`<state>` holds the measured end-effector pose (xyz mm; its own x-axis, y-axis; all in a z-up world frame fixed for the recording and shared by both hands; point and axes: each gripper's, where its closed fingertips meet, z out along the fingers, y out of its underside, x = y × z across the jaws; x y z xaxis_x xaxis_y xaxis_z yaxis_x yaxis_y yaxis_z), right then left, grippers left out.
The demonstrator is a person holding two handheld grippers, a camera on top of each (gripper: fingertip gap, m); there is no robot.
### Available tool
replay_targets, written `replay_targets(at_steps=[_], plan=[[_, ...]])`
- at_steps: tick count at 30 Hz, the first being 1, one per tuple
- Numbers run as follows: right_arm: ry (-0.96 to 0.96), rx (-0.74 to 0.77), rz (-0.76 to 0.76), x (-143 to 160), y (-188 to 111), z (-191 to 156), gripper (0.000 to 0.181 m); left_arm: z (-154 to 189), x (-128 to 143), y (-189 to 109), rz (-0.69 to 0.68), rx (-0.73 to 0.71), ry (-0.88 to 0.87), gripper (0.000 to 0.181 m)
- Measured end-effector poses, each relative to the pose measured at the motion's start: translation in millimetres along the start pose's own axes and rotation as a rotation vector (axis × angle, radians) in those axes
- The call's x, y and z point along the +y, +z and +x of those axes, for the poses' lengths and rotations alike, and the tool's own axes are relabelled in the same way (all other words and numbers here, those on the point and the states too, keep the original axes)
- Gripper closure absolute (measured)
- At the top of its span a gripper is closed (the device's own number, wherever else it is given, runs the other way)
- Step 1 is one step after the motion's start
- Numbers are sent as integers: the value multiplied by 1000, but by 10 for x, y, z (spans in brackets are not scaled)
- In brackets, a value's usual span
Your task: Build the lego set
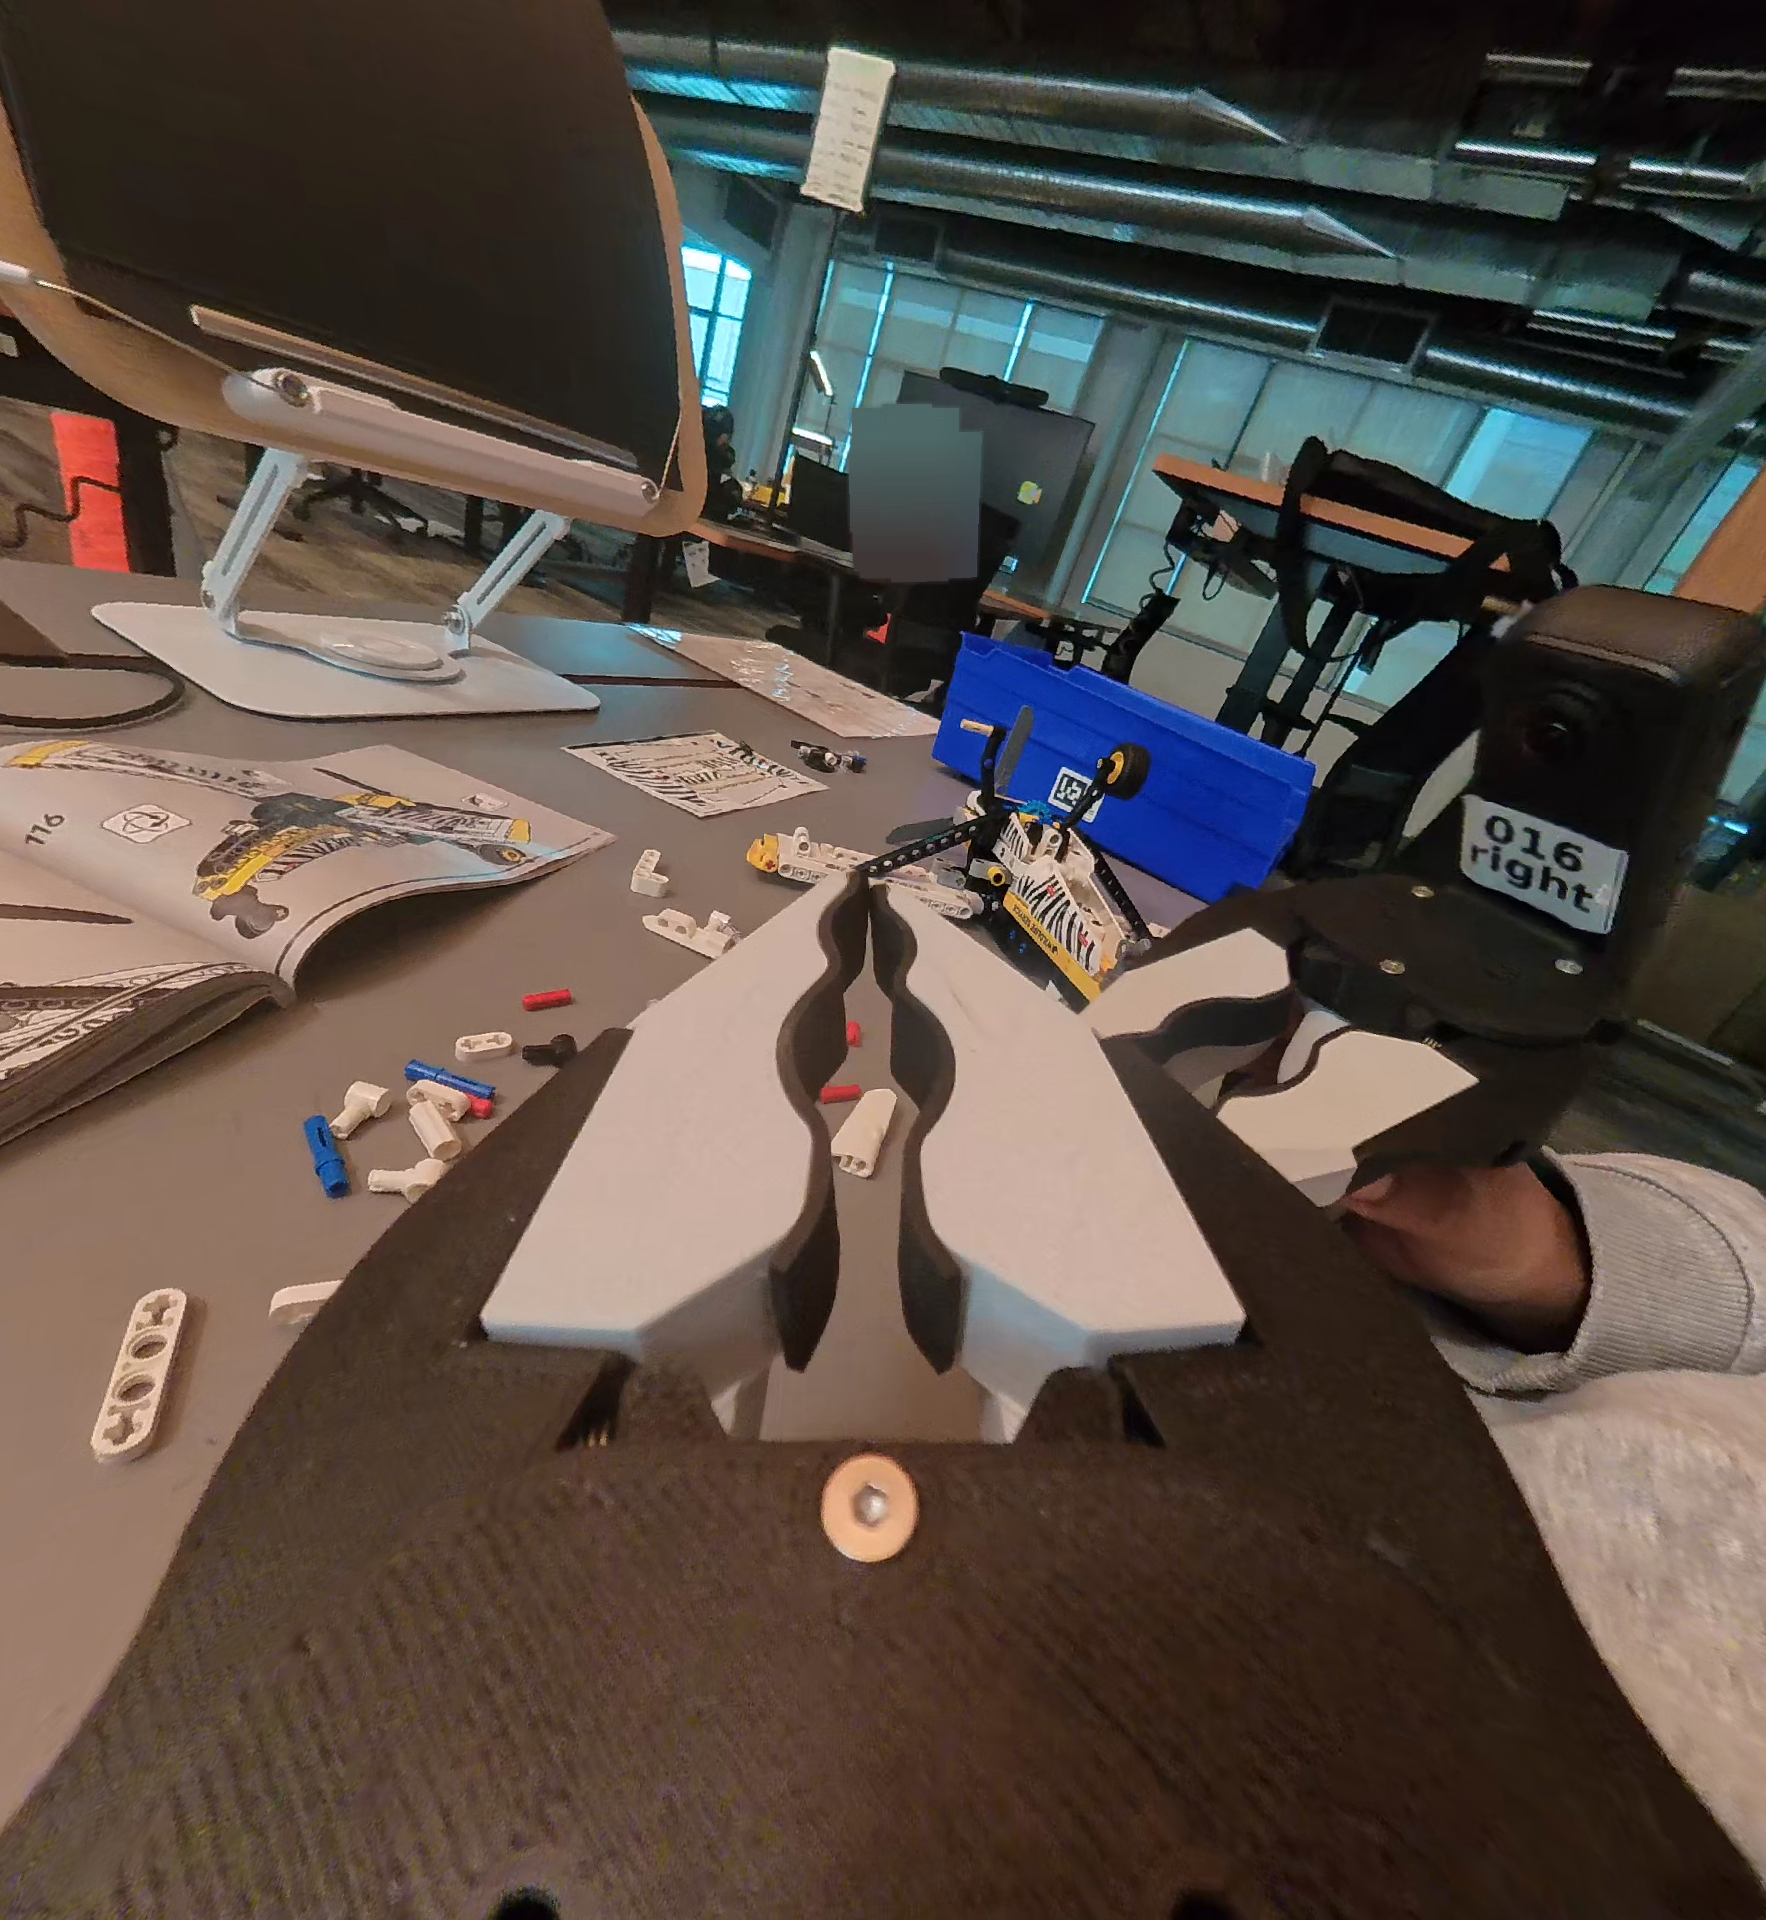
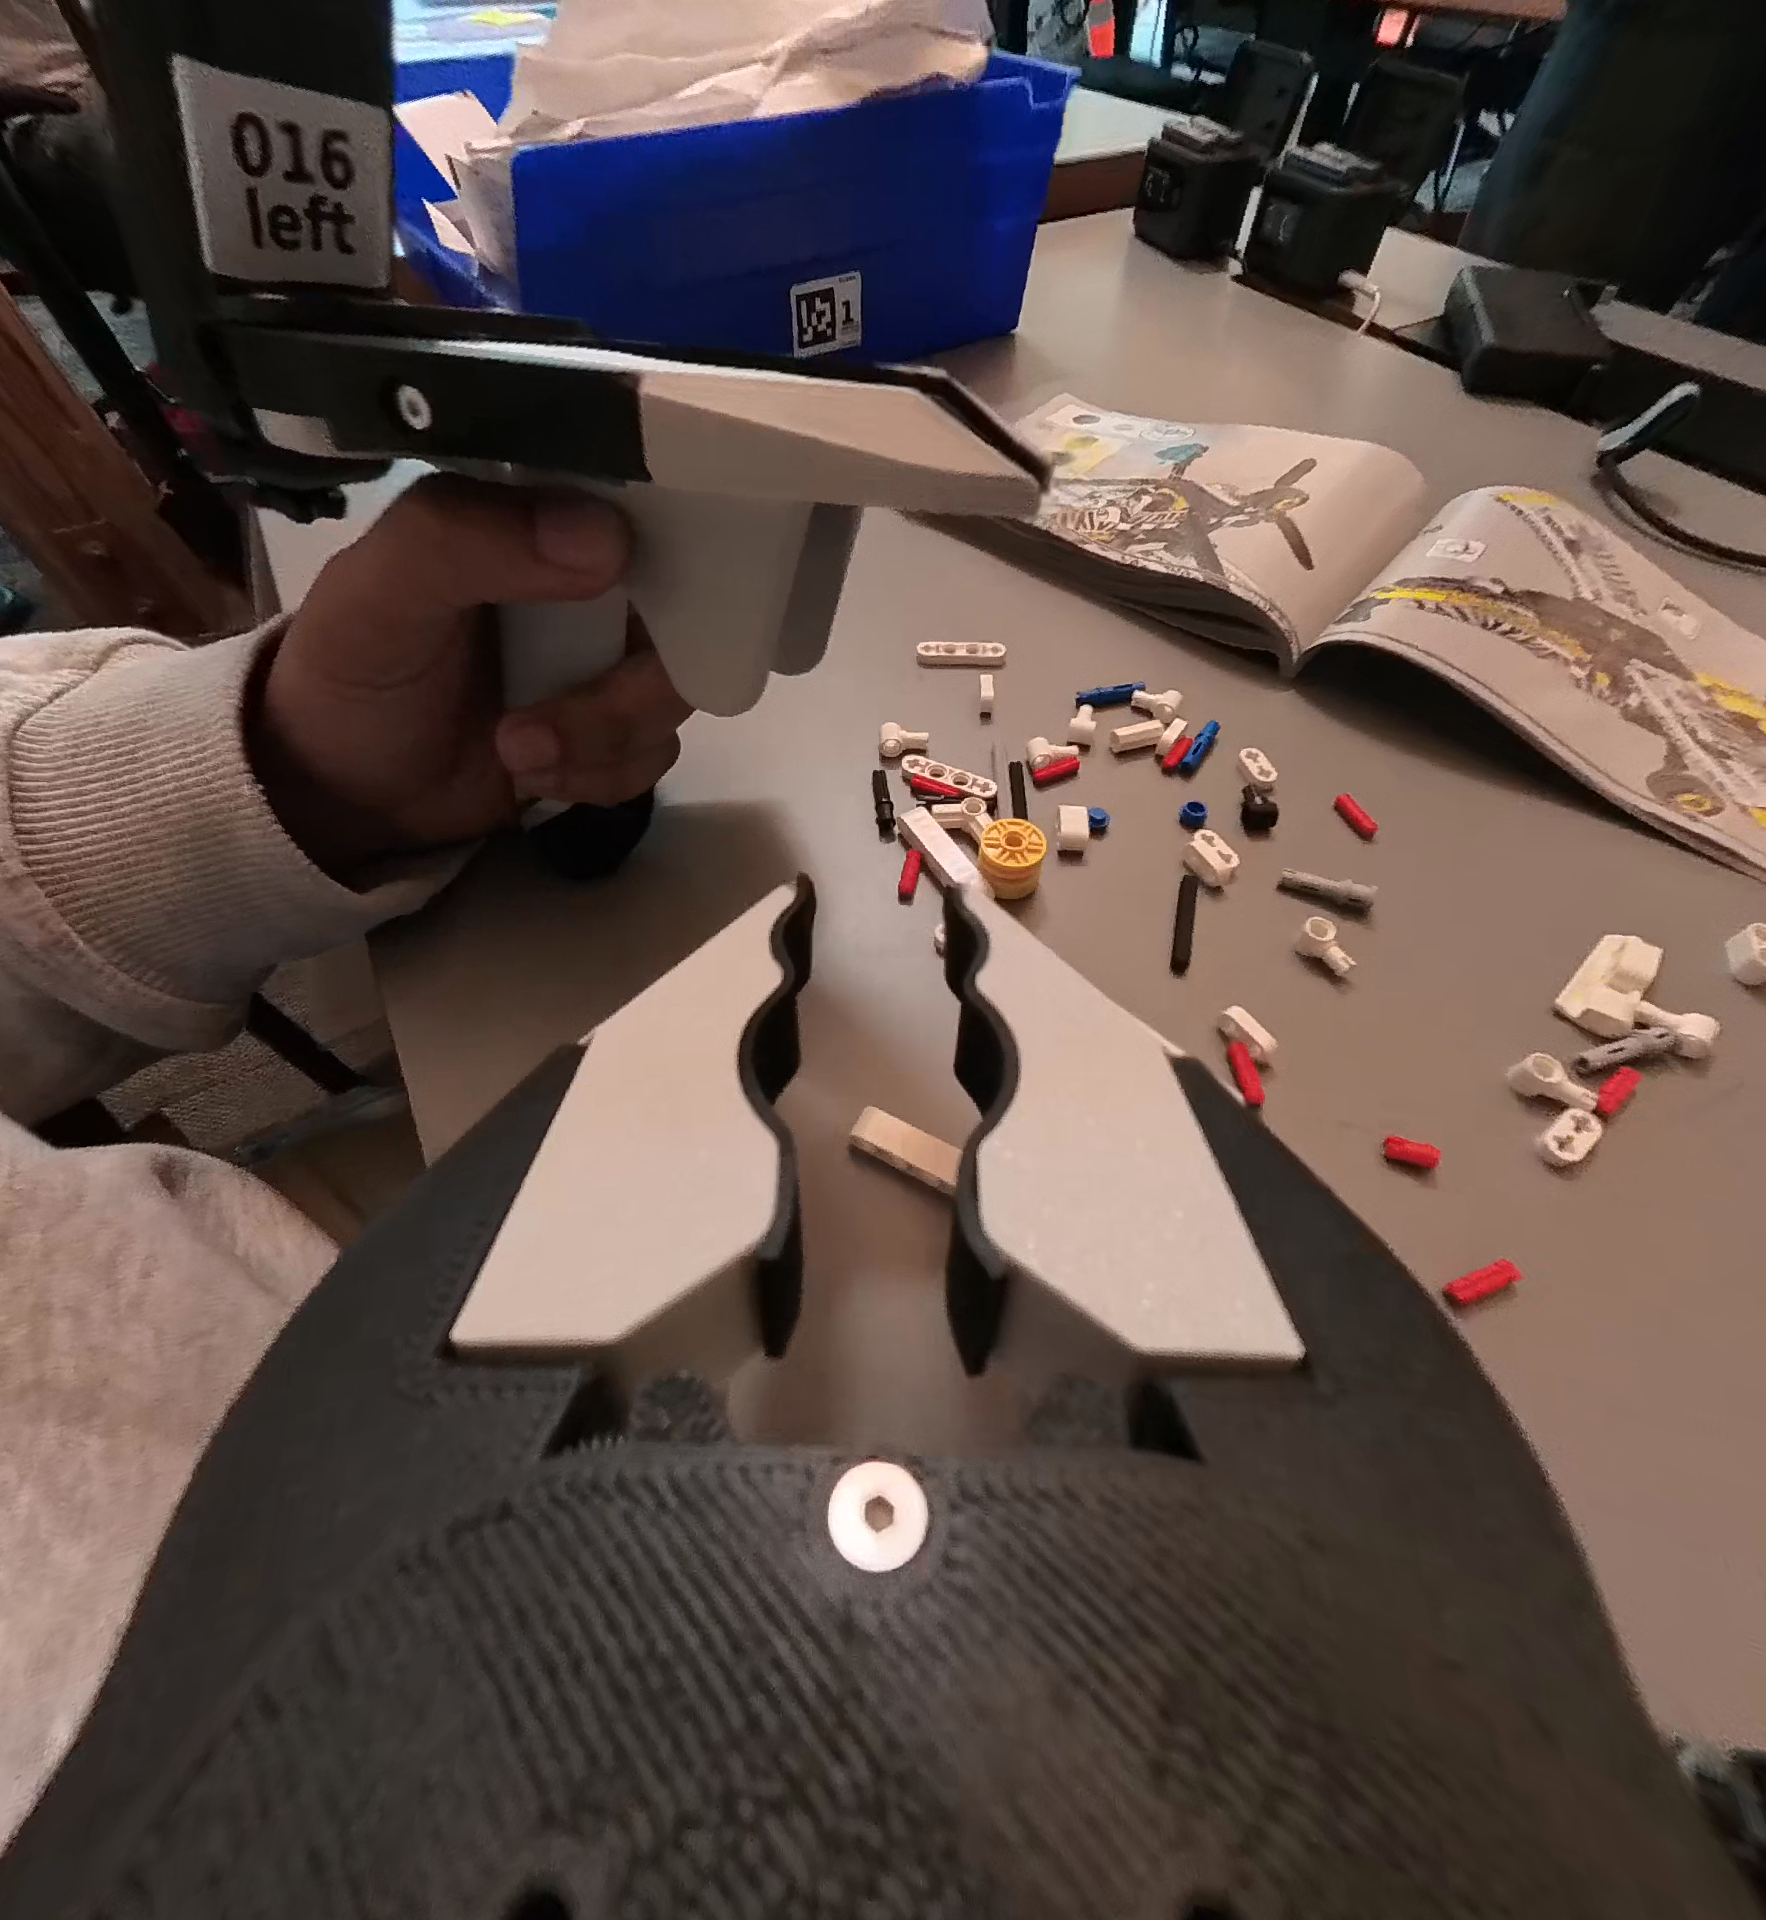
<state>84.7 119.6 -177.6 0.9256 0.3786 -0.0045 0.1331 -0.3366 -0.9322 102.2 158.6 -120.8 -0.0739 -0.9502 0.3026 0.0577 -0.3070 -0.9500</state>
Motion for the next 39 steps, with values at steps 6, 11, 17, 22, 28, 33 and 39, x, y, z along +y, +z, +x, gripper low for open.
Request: replay_targets(at_steps=[6, 11, 17, 22, 28, 33, 39], plan=[[32, 8, 169, -237, -297, 22, 164, 27, -6, 0, 5, -3, 26, 181], [82, 44, 212, -183, -512, 179, 164, -131, -3, -64, -19, -115, 11, 181], [83, 64, 165, -68, -497, 225, 165, -386, -54, -372, -88, -264, -94, 181], [87, 58, 103, -4, -408, 228, 163, -499, 281, -508, -304, -277, -176, 180], [64, 57, 52, 37, -310, 217, 163, -506, 657, -347, -542, -326, -30, 164], [60, 57, 53, 36, -311, 212, 163, -854, 582, -404, -587, -458, 69, 164], [96, 60, 157, -77, -438, 258, 166, -1019, 188, -604, -427, -471, -64, 181]])
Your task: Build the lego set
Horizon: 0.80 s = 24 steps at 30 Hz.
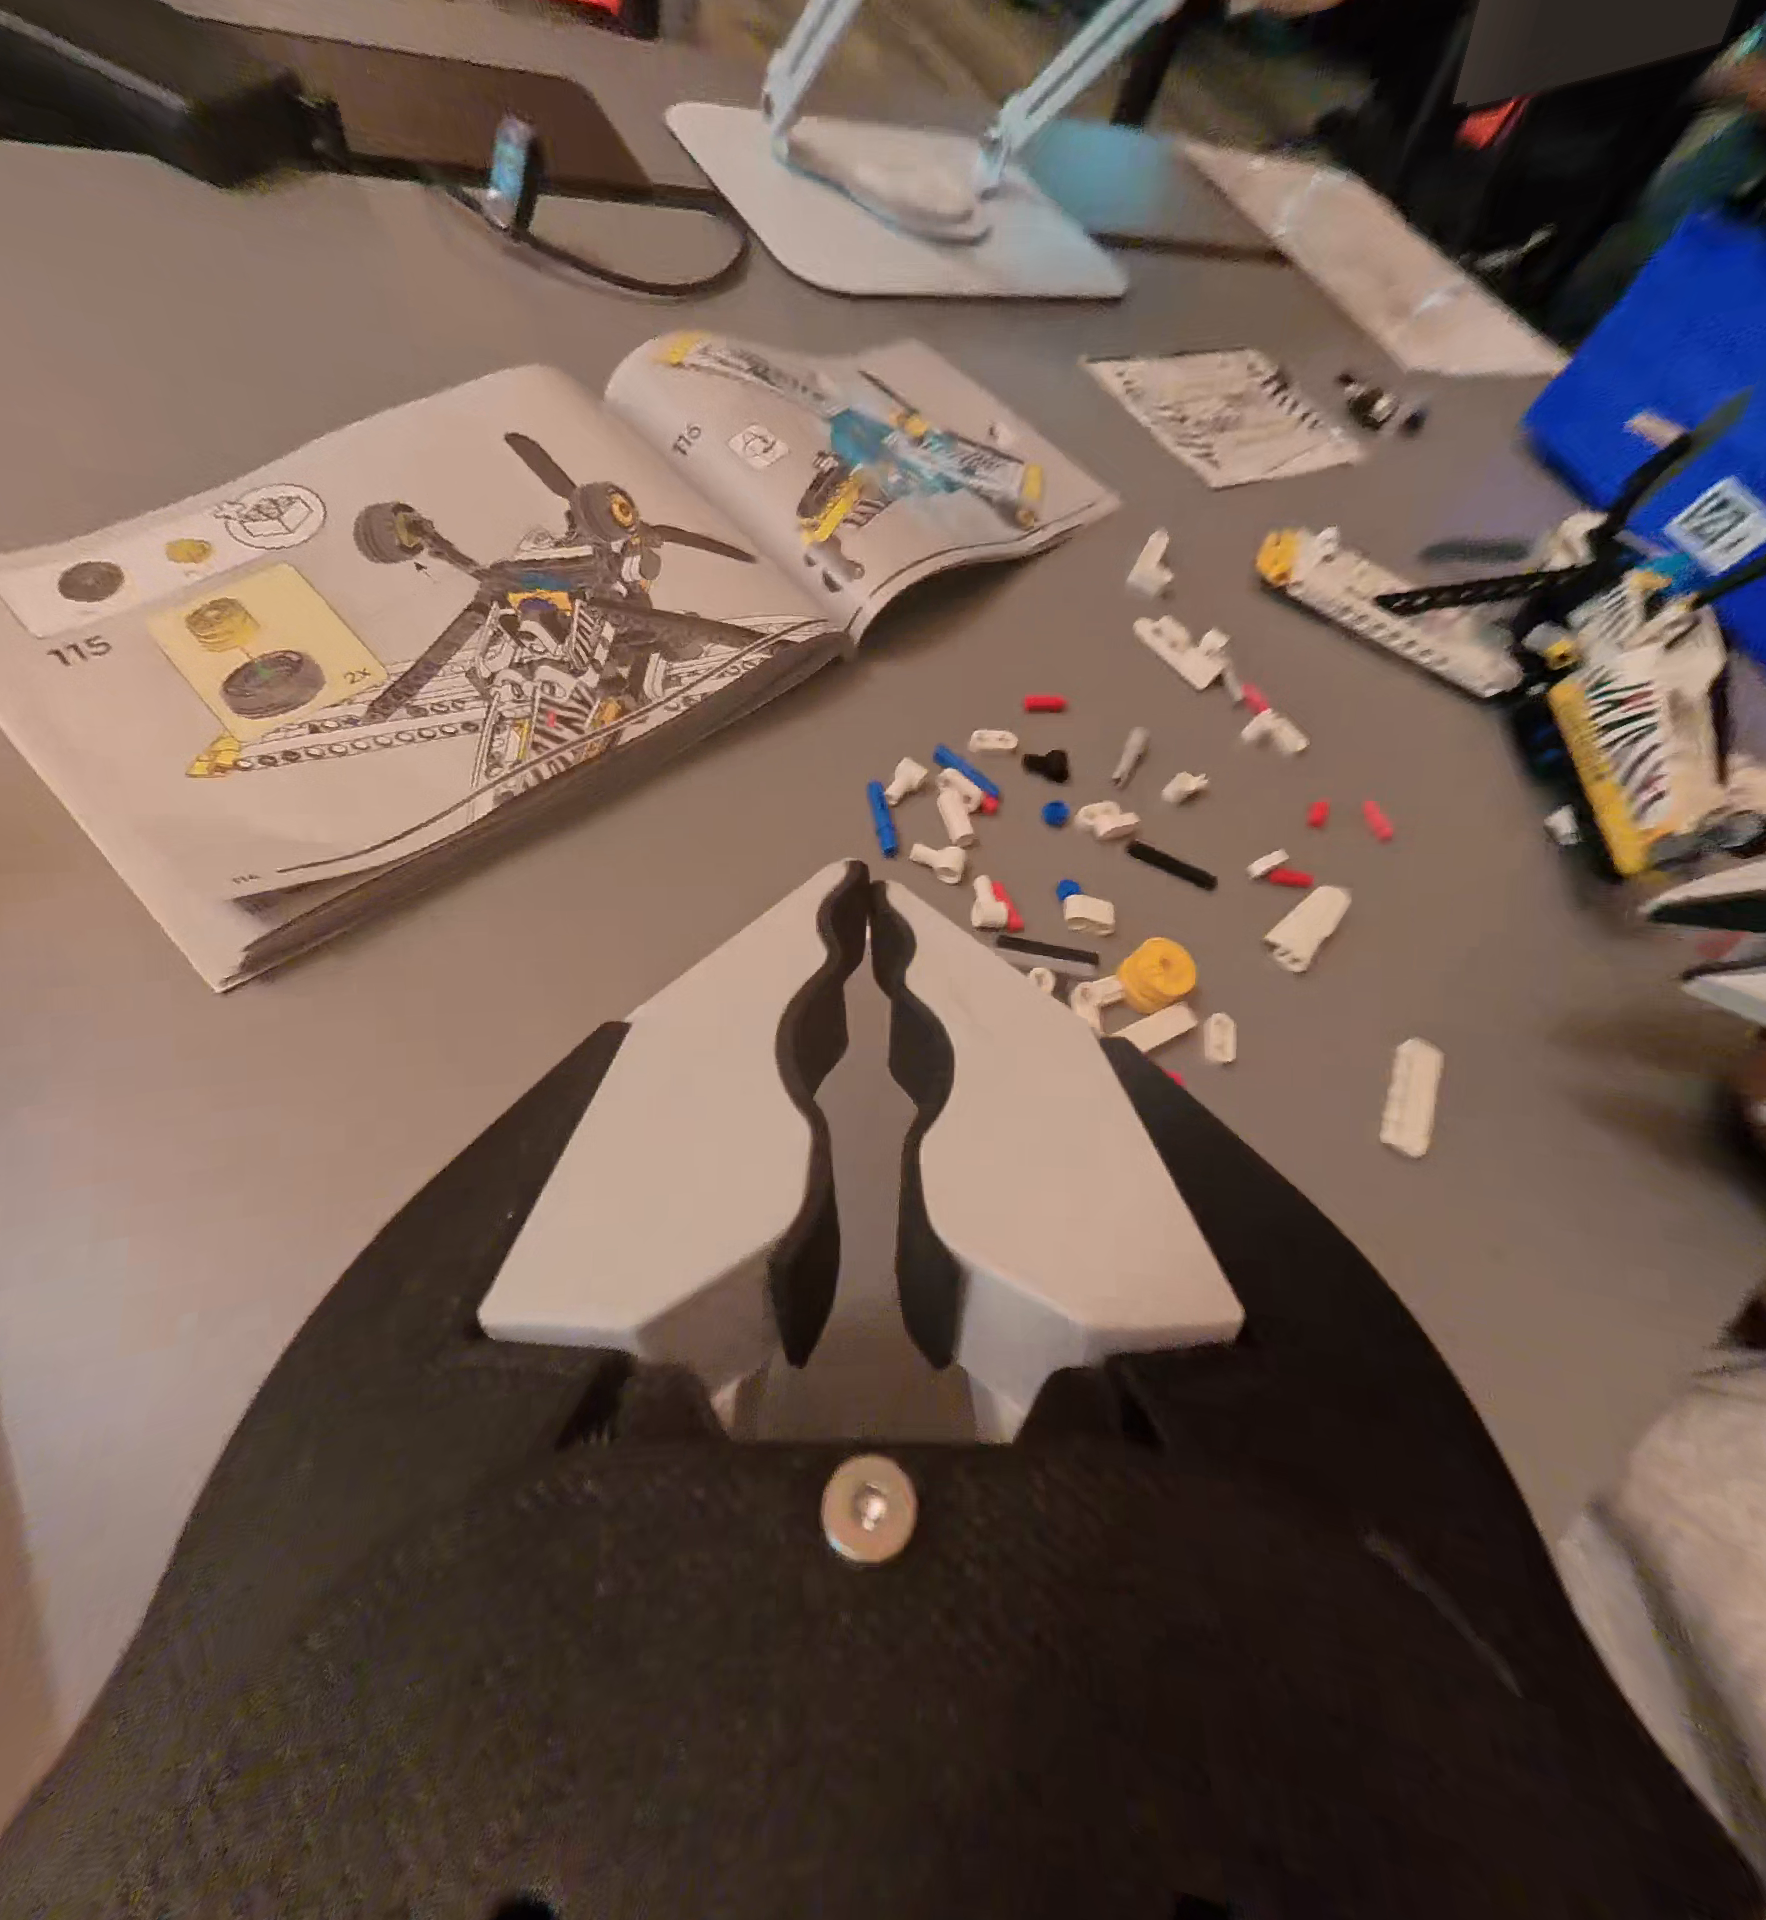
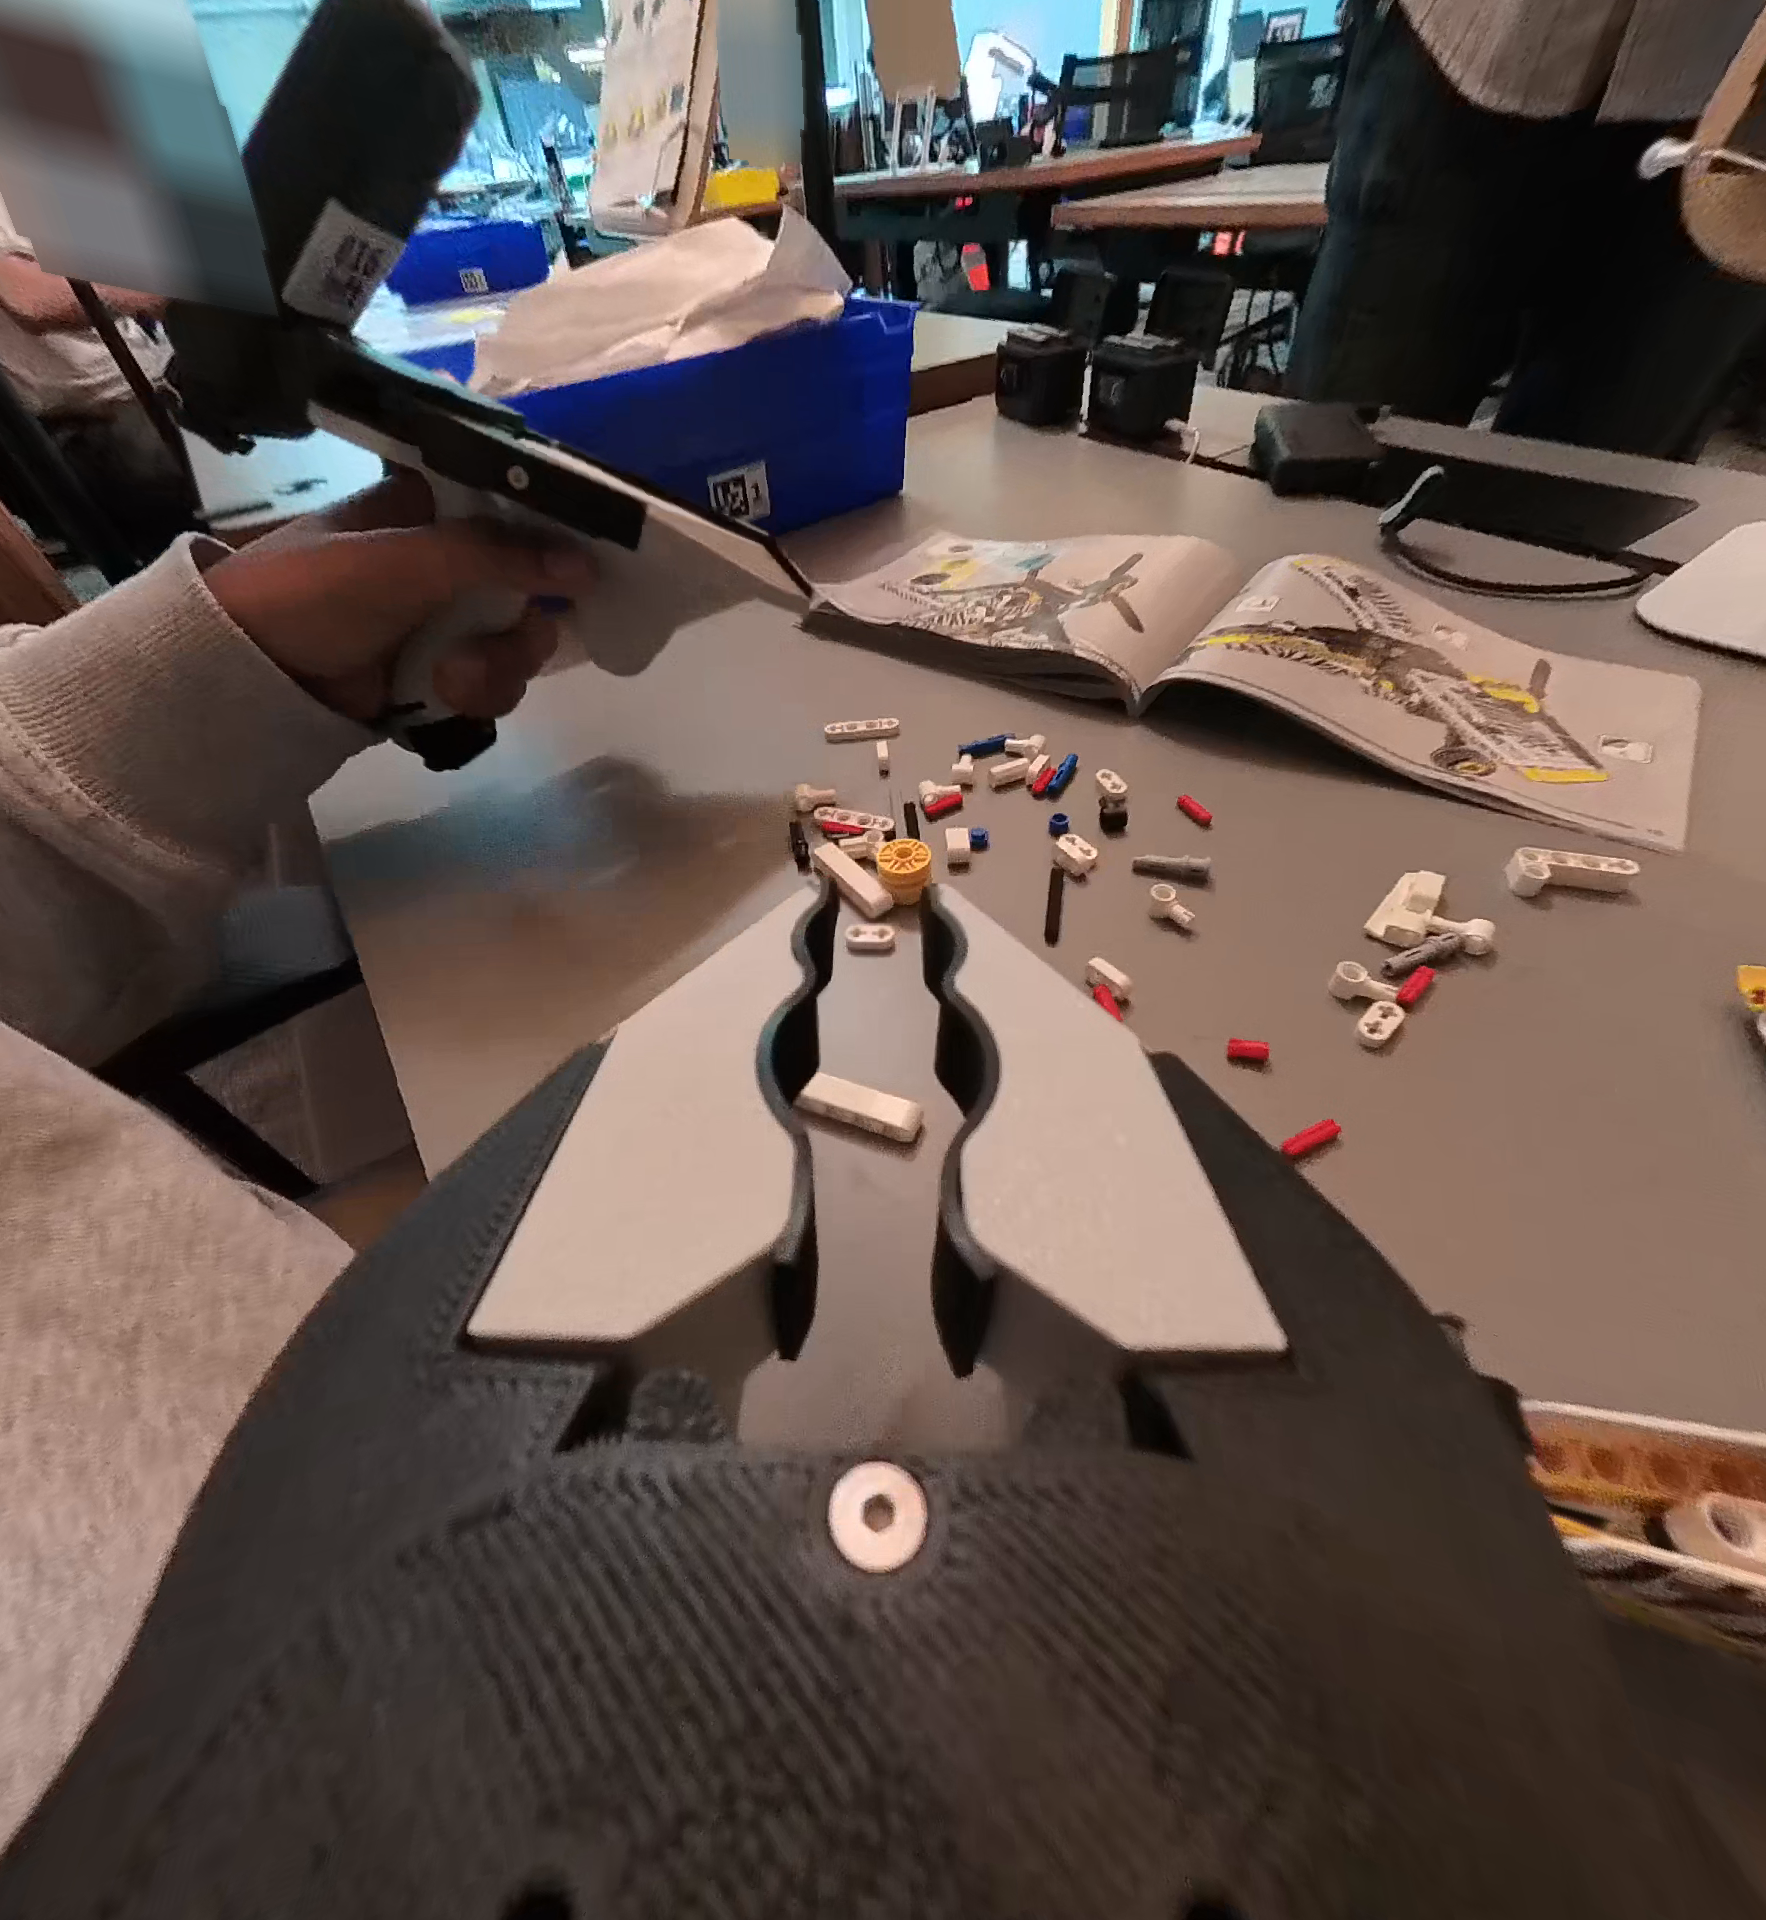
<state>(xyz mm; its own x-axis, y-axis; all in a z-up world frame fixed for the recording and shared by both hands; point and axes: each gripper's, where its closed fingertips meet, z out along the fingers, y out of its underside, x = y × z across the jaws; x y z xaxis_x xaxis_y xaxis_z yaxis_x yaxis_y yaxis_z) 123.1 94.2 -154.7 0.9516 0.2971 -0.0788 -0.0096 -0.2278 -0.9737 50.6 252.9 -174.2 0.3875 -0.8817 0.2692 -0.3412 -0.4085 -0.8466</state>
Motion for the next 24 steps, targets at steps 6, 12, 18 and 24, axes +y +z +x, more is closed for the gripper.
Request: replay_targets(at_steps=[6, 12, 18, 24], plan=[[-86, 5, -33, 48, 17, -81, 179, 141, 117, 36, -23, 49, 47, 181], [-151, 24, -194, 286, 73, -100, 163, 551, 368, 133, -137, 208, 141, 140], [-117, 10, -204, 298, 81, -87, 160, 810, 496, 374, -195, 218, 242, 144], [-122, 14, -196, 286, 75, -86, 160, 821, 536, 534, -267, 189, 232, 165]])
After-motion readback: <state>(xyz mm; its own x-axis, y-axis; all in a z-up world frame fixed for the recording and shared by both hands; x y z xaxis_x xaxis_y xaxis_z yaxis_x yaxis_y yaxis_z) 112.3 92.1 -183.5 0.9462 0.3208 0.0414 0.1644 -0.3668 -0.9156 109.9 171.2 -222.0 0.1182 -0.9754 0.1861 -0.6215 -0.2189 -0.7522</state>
